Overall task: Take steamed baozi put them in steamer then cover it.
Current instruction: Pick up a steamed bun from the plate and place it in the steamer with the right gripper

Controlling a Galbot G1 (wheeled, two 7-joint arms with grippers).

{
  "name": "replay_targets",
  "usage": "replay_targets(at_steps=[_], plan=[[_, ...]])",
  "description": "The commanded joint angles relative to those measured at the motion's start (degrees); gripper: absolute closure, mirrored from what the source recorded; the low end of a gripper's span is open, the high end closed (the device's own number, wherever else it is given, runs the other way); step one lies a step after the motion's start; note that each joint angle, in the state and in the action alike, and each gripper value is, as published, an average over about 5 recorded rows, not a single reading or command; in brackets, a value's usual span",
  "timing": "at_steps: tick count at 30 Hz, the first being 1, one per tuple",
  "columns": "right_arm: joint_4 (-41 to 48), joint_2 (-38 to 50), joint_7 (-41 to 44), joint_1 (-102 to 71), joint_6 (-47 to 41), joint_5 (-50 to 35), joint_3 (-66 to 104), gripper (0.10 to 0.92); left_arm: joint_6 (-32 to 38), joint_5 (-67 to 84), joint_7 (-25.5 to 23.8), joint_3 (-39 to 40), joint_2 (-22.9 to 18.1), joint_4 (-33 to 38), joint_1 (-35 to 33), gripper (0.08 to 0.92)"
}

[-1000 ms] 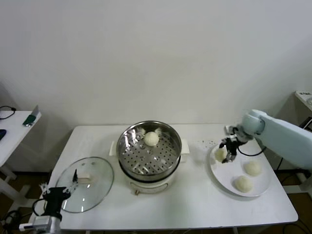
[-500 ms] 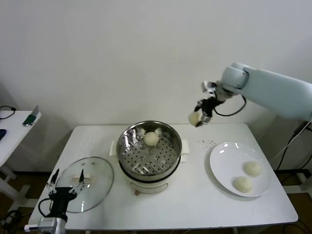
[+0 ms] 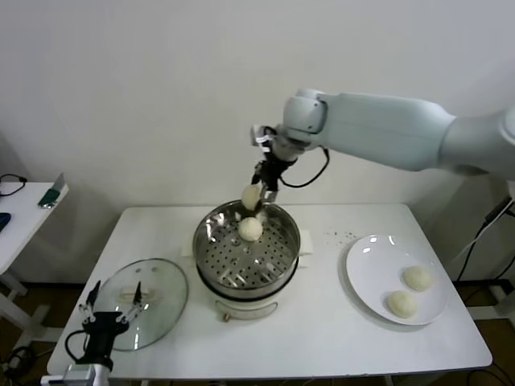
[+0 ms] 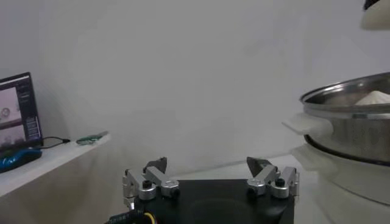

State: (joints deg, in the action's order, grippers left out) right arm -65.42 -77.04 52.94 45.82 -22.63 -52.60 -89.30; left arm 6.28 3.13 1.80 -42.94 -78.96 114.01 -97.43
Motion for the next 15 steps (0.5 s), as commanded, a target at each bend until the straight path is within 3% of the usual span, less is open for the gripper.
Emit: replay_targets(at_steps=[1, 15], plan=[[0.7, -9.1, -2.7, -5.1, -1.9, -1.6, -1.8, 0.304, 0.2, 0.0, -0.1, 0.1, 0.4, 0.2, -0.3, 0.177], [3.6, -11.5, -3.8, -12.6, -2.0, 1.6, -2.4, 0.298, 0.4, 0.0, -0.1, 0.1, 1.1, -0.9, 0.1, 0.177]])
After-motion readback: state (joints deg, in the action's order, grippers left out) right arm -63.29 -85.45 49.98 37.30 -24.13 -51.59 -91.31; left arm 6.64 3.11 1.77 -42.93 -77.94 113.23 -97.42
